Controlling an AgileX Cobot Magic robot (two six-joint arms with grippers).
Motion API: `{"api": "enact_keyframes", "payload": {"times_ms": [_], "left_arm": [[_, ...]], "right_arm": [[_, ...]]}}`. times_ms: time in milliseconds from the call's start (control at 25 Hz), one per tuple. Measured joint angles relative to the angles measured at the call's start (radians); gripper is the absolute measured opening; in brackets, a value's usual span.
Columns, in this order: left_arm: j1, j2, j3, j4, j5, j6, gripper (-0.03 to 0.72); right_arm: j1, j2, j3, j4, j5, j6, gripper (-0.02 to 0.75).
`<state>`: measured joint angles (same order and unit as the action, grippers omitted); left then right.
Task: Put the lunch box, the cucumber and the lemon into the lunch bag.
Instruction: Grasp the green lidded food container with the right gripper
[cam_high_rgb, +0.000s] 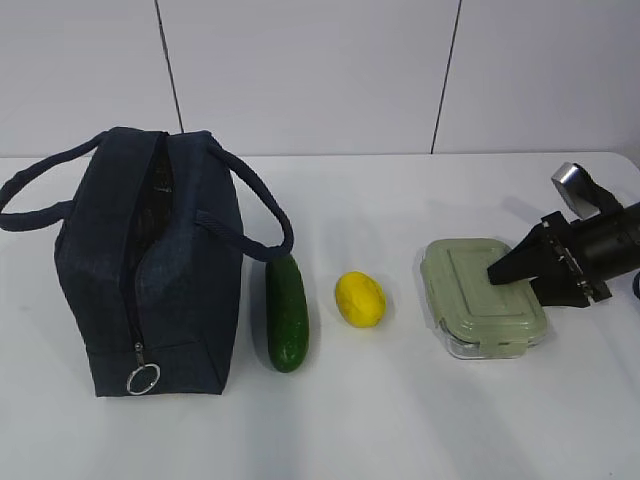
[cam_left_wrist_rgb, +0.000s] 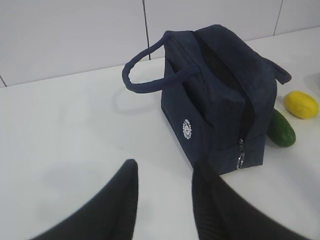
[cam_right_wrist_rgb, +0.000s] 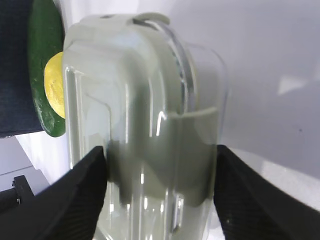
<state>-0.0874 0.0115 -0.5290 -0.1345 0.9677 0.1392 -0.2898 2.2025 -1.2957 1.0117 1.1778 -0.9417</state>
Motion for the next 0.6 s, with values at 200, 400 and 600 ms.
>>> {"api": "enact_keyframes", "payload": {"times_ms": [200,400,600], "left_arm": [[0.0,0.0,0.0,0.0,0.0,0.0,0.264],[0.0,0.0,0.0,0.0,0.0,0.0,0.264],[0.0,0.0,0.0,0.0,0.0,0.0,0.264]], "right_arm": [[0.0,0.0,-0.002,-0.001,0.0,0.0,0.471],[0.0,0.0,-0.002,-0.001,0.008,0.0,0.445],[0.0,0.0,-0.004,-0.004,0.012,0.0,0.417]]}}
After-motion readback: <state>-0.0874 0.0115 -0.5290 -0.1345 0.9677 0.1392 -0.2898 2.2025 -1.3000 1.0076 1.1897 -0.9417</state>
